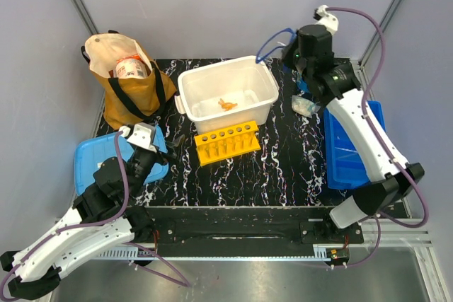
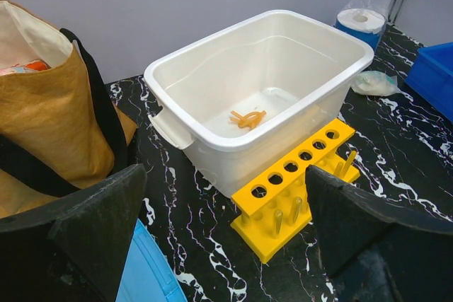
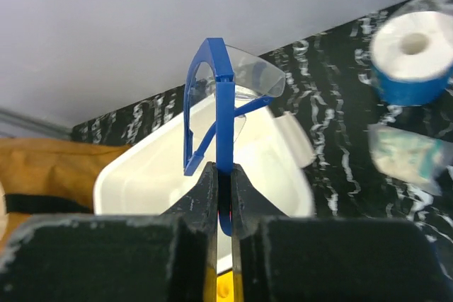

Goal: Organize the chemistry lab equipment

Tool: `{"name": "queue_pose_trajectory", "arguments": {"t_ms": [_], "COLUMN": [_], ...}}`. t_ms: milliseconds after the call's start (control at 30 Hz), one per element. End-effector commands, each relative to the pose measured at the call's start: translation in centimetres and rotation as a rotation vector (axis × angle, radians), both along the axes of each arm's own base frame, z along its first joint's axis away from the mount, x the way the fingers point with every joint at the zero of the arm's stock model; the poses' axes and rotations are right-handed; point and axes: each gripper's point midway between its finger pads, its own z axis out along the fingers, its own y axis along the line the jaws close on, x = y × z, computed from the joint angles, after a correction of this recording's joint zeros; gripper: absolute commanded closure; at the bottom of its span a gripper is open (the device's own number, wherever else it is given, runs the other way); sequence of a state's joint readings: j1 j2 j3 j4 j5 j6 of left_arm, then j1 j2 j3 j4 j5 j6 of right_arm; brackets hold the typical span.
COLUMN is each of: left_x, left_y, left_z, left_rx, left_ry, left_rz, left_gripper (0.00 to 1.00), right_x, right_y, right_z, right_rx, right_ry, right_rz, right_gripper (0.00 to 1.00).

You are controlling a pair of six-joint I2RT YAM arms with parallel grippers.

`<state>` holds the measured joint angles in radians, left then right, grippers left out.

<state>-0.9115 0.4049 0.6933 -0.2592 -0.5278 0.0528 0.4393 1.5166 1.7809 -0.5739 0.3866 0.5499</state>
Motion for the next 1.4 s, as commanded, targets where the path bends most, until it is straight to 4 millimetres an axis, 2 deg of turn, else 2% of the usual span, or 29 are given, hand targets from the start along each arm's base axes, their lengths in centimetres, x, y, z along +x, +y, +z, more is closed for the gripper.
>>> {"name": "queue_pose_trajectory", "arguments": {"t_ms": [0, 133, 300, 467, 833, 967, 1133, 1267, 1367], "left_x": [0.1, 0.1, 0.2, 0.1, 0.2, 0.2, 0.2, 0.2, 0.2], "left_y": [0.6, 0.6, 0.5, 0.6, 0.4, 0.4, 0.4, 0.4, 0.3], "left_z": [1.2, 1.2, 1.1, 1.1, 1.0, 0.9, 0.8, 0.9, 0.9], "left_rx": [-0.036, -0.039, -0.033, -0.036, -0.032, -0.030, -0.027, -0.026, -0.027], "left_ry": [-0.037, -0.039, -0.036, -0.039, -0.037, -0.036, -0.035, -0.036, -0.035], "left_rz": [0.028, 0.030, 0.030, 0.027, 0.025, 0.025, 0.025, 0.024, 0.022], "left_gripper": [0.01, 0.01, 0.01, 0.01, 0.01, 0.01, 0.01, 0.01, 0.01], "right_x": [1.0, 2.0, 4.2, 5.9, 9.8, 10.3, 10.7, 11.0, 10.9], "right_y": [6.0, 10.6, 13.7, 16.3, 18.6, 18.7, 18.4, 18.2, 18.1], "right_z": [-0.9, -2.8, -8.9, -13.6, -22.9, -24.6, -26.0, -26.9, -26.8], "right_rx": [0.034, 0.156, 0.229, 0.242, 0.244, 0.239, 0.218, 0.201, 0.191], "right_ry": [0.023, 0.071, 0.200, 0.279, 0.392, 0.410, 0.420, 0.424, 0.428], "right_rz": [0.161, 0.257, 0.256, 0.268, 0.204, 0.184, 0.157, 0.145, 0.136], "right_gripper": [1.00, 1.00, 1.00, 1.00, 1.00, 1.00, 0.94, 0.89, 0.80]}}
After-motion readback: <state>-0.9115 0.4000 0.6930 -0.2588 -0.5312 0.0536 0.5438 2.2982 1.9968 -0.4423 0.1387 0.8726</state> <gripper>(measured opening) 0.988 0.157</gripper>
